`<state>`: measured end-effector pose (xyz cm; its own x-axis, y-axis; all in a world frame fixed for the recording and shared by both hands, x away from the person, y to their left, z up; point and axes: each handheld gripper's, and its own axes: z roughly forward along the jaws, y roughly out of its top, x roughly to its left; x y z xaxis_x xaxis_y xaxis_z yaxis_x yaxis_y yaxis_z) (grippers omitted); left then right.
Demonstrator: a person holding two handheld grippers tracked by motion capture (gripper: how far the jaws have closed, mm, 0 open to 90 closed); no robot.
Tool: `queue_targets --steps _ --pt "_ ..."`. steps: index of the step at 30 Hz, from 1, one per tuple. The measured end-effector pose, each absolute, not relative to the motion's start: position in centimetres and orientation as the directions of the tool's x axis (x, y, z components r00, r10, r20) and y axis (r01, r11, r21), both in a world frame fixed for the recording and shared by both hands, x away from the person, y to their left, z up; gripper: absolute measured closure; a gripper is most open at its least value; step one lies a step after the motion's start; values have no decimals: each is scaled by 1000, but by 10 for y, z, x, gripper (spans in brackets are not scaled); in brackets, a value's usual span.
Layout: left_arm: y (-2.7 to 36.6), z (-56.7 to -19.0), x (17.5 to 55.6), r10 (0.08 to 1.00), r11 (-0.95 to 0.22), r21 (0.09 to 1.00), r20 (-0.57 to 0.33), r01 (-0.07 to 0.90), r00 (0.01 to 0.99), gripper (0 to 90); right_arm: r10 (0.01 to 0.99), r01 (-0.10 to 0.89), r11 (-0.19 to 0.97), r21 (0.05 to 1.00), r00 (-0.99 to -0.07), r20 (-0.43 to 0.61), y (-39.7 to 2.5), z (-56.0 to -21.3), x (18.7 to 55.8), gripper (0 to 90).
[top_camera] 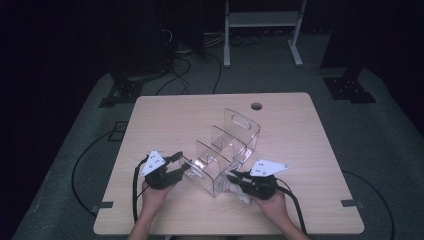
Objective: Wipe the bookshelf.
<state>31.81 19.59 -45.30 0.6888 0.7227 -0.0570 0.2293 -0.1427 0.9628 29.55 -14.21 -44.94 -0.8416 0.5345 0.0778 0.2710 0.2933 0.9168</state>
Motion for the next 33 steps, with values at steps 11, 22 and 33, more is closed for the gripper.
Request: queue_targets --steps 11,22,33 --pt "186 -450 319 777 -169 958 -14 230 630 482 558 278 293 915 -827 73 -148 -448 303 784" --pt "186 -450 322 742 -182 959 -10 216 670 484 652 243 238 940 -758 31 -192 -401 343 784" --pt "189 -451 324 720 -191 960 -5 205 693 483 638 311 267 912 -766 74 -188 -404 369 794"
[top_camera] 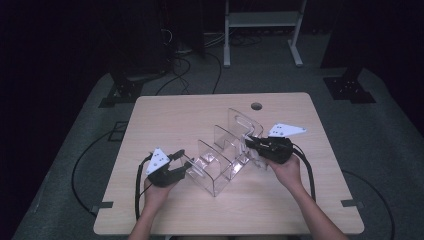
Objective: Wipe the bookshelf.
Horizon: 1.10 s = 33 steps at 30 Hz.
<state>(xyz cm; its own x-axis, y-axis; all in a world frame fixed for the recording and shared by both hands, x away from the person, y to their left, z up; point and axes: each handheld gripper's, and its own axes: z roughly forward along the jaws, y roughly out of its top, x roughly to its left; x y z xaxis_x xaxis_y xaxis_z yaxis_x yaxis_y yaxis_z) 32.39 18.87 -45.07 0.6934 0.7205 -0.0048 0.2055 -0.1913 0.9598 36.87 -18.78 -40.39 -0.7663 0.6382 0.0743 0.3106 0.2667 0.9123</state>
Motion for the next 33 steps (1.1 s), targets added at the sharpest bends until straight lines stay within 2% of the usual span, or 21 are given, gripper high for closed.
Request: queue_targets --steps 8,15,28,33 --pt "189 -450 325 745 -192 956 -4 221 667 476 641 336 260 905 -761 98 -186 -403 358 797" --pt "189 -450 322 720 -202 957 1 209 693 483 635 351 277 895 -765 103 -188 -400 342 798" --pt "190 -451 323 719 -192 959 -6 207 695 485 649 369 302 879 -755 94 -164 -390 370 798" --pt "189 -451 321 719 -203 958 5 203 695 485 645 370 292 882 -757 105 -169 -392 365 797"
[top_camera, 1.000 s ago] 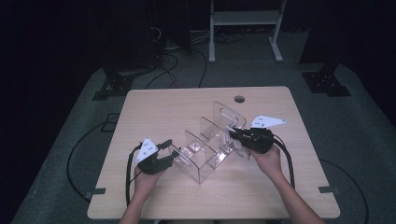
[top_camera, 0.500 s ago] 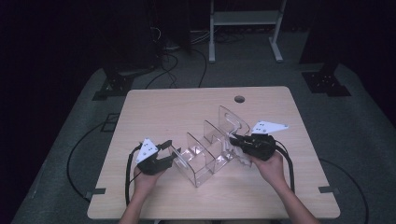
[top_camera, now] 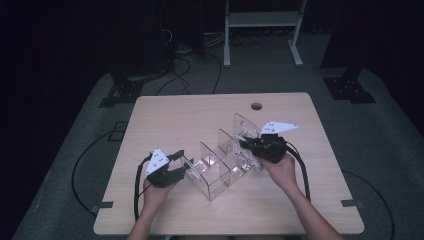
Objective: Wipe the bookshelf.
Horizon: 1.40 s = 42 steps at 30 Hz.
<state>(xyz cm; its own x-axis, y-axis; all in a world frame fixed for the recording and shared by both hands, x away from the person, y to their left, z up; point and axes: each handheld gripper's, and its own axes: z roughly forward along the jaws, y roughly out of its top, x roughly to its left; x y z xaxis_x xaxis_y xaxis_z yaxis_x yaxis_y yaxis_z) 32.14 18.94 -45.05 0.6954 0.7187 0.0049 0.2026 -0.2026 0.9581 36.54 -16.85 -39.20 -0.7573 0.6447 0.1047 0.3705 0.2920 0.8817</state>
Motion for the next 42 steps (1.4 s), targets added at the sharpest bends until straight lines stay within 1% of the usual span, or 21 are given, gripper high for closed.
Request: queue_targets --steps 4,12,19,24,27,32,38,42 --pt "188 -451 321 708 -207 959 9 195 707 485 648 364 298 882 -756 93 -173 -393 356 796" --pt "187 -450 320 711 -199 959 0 202 703 484 655 371 305 877 -750 90 -160 -389 374 795" --pt "187 -451 320 706 -201 960 3 196 709 484 656 369 291 883 -748 96 -174 -393 359 795" --pt "186 -451 319 706 -198 961 3 194 708 485 662 371 301 879 -745 88 -165 -390 366 795" --pt "186 -451 320 709 -191 961 -6 200 705 485 662 361 322 875 -747 64 -157 -387 372 794" --pt "186 -452 320 704 -196 962 3 191 710 485 662 360 317 877 -746 67 -162 -389 367 794" --pt "185 -452 319 711 -191 962 -2 195 703 484 668 371 316 873 -741 73 -155 -387 376 792" --pt "185 -452 319 711 -192 962 -1 195 703 484 667 369 311 876 -741 76 -158 -388 373 792"
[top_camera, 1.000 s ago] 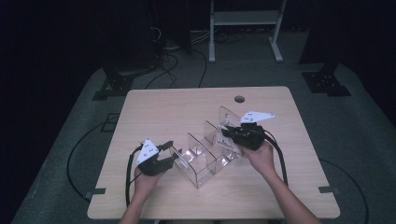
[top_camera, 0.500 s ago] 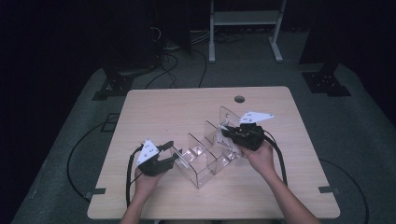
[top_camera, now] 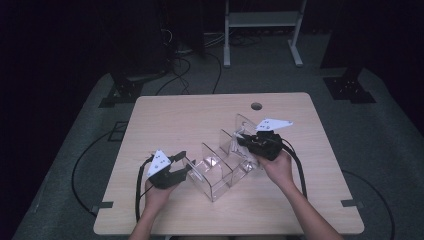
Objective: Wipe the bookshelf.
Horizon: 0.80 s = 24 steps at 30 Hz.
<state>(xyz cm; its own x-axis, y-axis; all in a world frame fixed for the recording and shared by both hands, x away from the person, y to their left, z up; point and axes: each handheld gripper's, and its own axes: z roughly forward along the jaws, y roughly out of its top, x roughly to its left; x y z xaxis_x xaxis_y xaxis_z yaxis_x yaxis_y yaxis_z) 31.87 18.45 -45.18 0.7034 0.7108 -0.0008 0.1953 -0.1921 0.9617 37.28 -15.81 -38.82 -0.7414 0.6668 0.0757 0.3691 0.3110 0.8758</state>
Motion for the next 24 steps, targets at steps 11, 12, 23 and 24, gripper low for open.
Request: queue_targets --steps 11,12,23,24 --pt "182 -451 318 711 -192 960 -5 201 703 483 673 378 318 869 -736 74 -150 -386 383 792" --pt "182 -452 318 711 -192 961 -3 199 703 483 673 383 312 869 -735 83 -151 -386 384 792" --pt "180 -451 317 702 -207 960 11 188 712 484 680 386 355 851 -732 48 -141 -381 390 792" --pt "180 -451 317 701 -207 960 12 187 713 484 680 383 370 846 -733 34 -137 -379 392 792"
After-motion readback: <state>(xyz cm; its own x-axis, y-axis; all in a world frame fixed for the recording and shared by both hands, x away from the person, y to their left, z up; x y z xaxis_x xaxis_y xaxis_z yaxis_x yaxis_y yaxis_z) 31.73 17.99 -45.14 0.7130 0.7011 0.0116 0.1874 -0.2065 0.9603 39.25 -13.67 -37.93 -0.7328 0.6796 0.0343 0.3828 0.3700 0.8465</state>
